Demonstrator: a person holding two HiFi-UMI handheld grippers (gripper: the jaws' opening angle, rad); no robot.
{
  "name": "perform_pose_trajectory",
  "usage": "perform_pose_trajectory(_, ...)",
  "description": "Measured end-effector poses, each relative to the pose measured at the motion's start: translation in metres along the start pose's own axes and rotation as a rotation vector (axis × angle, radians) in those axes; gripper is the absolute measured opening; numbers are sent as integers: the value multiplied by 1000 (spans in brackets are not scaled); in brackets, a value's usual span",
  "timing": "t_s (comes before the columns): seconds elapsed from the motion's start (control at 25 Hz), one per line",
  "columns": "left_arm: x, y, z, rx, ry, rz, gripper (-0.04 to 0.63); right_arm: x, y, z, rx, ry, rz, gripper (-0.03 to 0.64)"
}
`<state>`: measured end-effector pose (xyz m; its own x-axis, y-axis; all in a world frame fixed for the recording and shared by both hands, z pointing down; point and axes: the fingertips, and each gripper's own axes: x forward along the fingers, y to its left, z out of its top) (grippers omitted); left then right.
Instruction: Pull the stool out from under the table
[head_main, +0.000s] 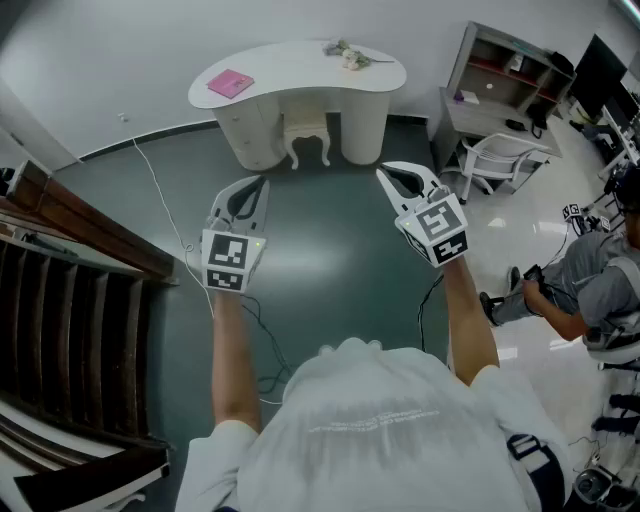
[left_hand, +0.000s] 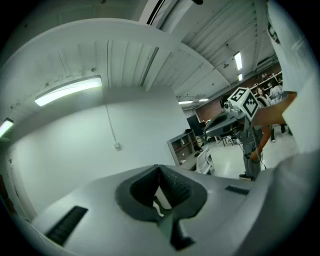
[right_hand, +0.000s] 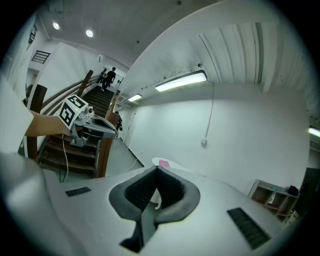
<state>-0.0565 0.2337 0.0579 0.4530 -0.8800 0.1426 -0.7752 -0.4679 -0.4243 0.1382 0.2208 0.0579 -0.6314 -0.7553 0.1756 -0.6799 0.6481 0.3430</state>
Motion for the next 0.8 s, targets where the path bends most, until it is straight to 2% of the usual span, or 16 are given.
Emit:
perform_pose_trajectory(0.4,-7,10,-13,-15,3,-9,15,9,9,-1,22,-3,-3,15)
perform_pose_trajectory(0.8,-13,39,-50,-52,17,-34,15,27,25,-8,100,0,-21,15)
